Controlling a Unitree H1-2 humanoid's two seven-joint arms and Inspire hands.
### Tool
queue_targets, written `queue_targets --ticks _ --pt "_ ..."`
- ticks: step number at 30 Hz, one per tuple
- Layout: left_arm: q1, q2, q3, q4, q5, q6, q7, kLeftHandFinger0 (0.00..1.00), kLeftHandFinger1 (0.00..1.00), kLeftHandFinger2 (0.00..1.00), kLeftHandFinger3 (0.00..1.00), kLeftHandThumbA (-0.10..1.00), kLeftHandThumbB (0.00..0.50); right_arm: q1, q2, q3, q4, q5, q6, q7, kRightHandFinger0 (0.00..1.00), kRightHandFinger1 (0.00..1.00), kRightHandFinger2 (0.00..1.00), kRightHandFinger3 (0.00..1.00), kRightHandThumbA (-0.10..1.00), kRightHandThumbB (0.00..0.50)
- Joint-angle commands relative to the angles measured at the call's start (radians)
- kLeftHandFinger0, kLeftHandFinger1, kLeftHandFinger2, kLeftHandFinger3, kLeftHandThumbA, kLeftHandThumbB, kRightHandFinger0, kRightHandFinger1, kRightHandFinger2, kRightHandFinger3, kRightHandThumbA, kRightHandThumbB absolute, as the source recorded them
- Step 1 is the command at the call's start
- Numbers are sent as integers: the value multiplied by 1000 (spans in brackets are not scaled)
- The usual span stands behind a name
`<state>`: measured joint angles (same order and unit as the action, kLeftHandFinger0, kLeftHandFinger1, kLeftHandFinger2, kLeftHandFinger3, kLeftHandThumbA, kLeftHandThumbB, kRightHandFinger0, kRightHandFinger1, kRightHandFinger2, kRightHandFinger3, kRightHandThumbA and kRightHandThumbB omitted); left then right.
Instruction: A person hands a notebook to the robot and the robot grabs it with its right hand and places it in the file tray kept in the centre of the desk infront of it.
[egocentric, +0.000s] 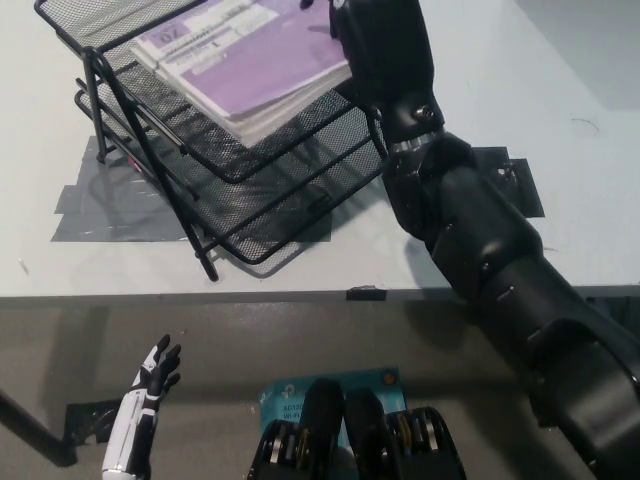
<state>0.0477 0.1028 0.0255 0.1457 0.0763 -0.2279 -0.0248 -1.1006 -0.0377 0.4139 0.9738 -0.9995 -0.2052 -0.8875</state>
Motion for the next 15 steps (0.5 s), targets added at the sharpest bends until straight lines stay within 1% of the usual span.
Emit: queue_targets --ticks 1,2,3,4,5,6,7,8,9,10,11,12,13,14,15 --pt "-6 7 -1 -38 1 -3 2 1000 1000 984 1000 1000 451 -98 22 9 23 25 -28 -127 0 0 192 458 731 0" --pt "-7 7 -2 -37 3 -4 3 1000 1000 975 1000 1000 445 -101 26 11 28 24 -31 -142 0 0 181 473 631 0" --pt "-9 7 -3 -37 4 -4 3 1000 1000 971 1000 1000 447 -105 33 11 30 27 -26 -142 0 0 182 534 602 0" --pt "-12 7 -4 -35 5 -5 2 1000 1000 966 1000 1000 442 -106 35 12 29 29 -20 -137 0 0 180 597 535 0" --pt "-13 7 -5 -34 6 -6 2 1000 1000 964 1000 1000 442 -107 36 13 29 29 -18 -137 0 0 169 610 468 0" --pt "-14 8 -6 -33 9 -7 2 1000 1000 962 1000 1000 435 -110 39 14 36 30 -19 -146 0 0 155 551 350 0" --pt "-15 9 -6 -34 13 -7 4 1000 1000 960 1000 1000 432 -119 49 11 54 35 -24 -163 0 0 129 281 326 0" --pt "-15 10 -7 -35 18 -6 6 1000 1000 966 1000 1000 436 -123 55 7 63 44 -38 -172 0 0 130 154 411 0" --pt "-14 12 -9 -39 26 -4 7 1000 1000 973 1000 1000 438 -129 67 0 76 61 -56 -176 0 0 183 112 649 0" --pt "-14 13 -9 -39 27 -4 7 1000 1000 973 1000 1000 438 -131 69 -1 78 63 -57 -176 0 0 183 112 649 0" --pt "-15 11 -10 -39 30 -6 10 1000 1000 966 1000 1000 445 -134 74 -3 83 69 -59 -175 0 0 267 254 765 0" --pt "-16 11 -11 -39 32 -5 10 1000 1000 970 1000 1000 454 -139 78 -4 85 70 -54 -175 0 0 296 357 764 0" --pt "-16 11 -11 -39 33 -5 9 1000 1000 970 1000 1000 454 -142 82 -4 88 71 -50 -175 0 0 296 357 764 0" --pt "-17 12 -11 -39 32 -7 9 1000 1000 965 1000 1000 446 -149 88 -2 95 72 -45 -182 0 0 317 457 758 0" --pt "-17 12 -11 -37 31 -11 8 1000 1000 963 1000 1000 450 -155 91 -1 101 73 -45 -189 0 0 325 468 753 0"
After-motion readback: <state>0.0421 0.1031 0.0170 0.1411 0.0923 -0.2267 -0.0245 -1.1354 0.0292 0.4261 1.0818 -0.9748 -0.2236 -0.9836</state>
